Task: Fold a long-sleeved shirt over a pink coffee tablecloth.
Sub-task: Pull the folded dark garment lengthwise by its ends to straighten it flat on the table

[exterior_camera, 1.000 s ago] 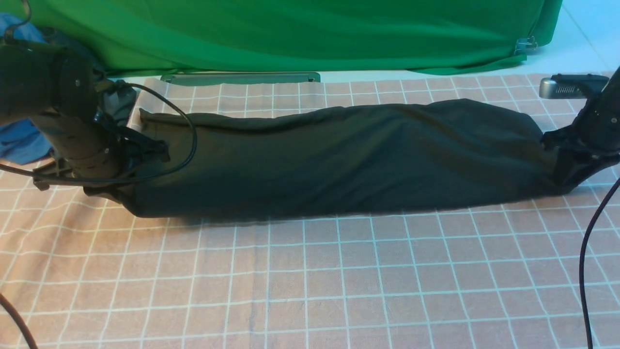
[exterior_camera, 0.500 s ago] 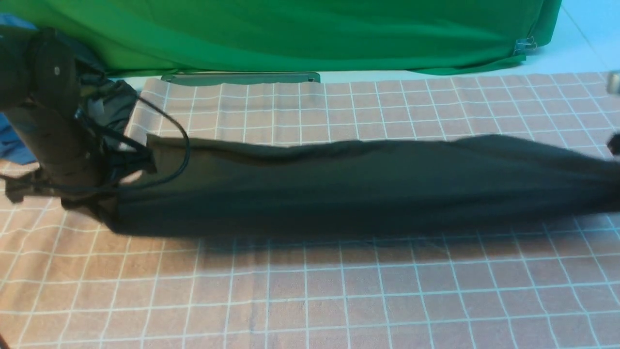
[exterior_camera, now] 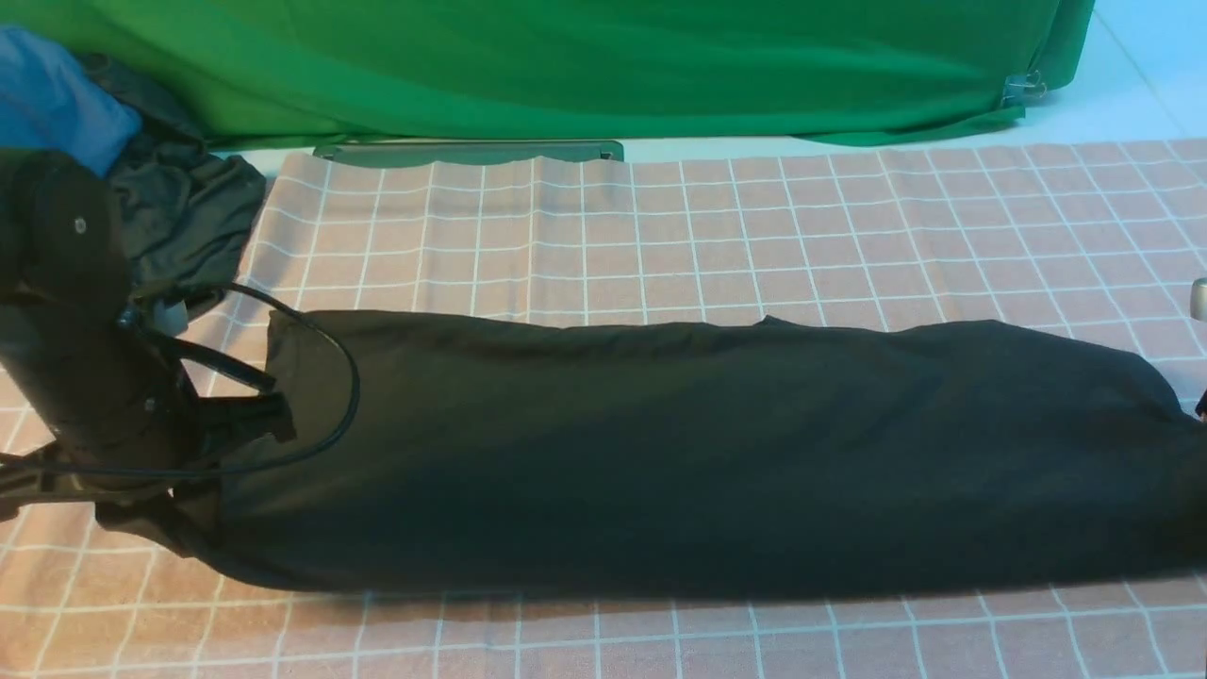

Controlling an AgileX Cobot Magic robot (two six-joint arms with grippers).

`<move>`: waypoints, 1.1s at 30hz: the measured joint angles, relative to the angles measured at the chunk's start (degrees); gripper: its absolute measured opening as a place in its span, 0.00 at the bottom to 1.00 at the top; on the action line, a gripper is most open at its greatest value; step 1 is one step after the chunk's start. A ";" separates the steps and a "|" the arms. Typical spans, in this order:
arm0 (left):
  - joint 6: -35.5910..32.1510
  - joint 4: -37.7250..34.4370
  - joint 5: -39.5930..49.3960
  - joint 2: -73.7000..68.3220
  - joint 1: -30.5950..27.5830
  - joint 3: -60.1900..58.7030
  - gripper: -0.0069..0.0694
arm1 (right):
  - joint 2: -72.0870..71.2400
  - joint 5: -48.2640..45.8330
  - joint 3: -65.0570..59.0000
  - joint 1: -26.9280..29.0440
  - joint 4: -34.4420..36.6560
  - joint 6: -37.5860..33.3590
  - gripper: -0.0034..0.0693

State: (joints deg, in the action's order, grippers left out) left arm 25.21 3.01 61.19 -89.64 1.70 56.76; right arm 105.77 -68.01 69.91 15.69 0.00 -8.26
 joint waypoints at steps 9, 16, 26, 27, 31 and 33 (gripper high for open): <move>0.06 4.92 3.70 0.21 -0.05 5.29 0.56 | -1.36 -1.09 7.13 -0.33 1.04 3.99 0.37; -7.12 -10.63 -4.70 0.20 0.39 12.71 0.26 | -6.29 8.47 11.90 -9.04 8.74 -0.41 0.10; -10.00 -15.76 -20.77 -14.05 4.07 12.96 0.10 | 3.28 18.35 11.92 -19.61 12.17 -4.19 0.10; -10.00 -15.10 -23.10 -15.43 4.11 12.96 0.10 | 4.60 19.21 11.92 -20.08 12.24 -4.19 0.10; -4.88 -10.57 -27.22 -17.89 3.18 12.96 0.11 | 8.45 20.99 11.92 -20.06 12.02 -4.08 0.10; 0.27 -7.78 -27.59 -18.37 1.67 12.96 0.11 | 9.82 21.92 11.92 -19.62 11.34 -3.97 0.11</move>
State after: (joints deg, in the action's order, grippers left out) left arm 25.48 -4.76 33.61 -108.01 3.37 69.72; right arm 115.59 -46.09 81.82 -3.92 11.34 -12.23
